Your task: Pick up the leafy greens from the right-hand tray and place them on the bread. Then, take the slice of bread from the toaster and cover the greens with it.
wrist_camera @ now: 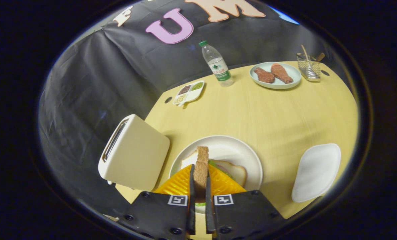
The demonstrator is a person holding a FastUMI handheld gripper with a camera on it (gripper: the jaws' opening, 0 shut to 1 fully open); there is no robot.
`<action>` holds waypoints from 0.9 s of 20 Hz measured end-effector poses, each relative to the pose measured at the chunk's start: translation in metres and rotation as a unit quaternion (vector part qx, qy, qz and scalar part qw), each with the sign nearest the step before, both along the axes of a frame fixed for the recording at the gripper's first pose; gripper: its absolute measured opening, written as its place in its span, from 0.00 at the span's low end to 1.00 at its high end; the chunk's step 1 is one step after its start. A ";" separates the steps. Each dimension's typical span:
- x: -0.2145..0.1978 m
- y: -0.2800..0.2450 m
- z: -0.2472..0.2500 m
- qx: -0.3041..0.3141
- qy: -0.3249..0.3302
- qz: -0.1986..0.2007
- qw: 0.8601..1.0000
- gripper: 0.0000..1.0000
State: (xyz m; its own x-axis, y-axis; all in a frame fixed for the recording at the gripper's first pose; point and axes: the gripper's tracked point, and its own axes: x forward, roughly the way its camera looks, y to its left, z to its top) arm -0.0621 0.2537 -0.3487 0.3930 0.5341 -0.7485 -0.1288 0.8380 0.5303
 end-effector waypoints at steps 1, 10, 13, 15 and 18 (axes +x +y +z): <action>-0.003 -0.006 -0.005 -0.012 0.004 0.000 1.000 0.20; -0.013 -0.033 -0.015 -0.048 -0.011 0.000 0.999 0.78; -0.015 -0.037 -0.007 -0.047 -0.026 0.003 0.999 1.00; -0.013 -0.039 0.004 -0.043 -0.049 0.006 0.998 1.00; 0.001 -0.050 0.035 -0.052 -0.115 0.004 0.992 1.00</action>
State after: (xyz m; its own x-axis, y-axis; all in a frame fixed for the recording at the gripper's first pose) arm -0.0615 0.2033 -0.3135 0.5564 0.4628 -0.6901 -0.2429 0.8849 0.3975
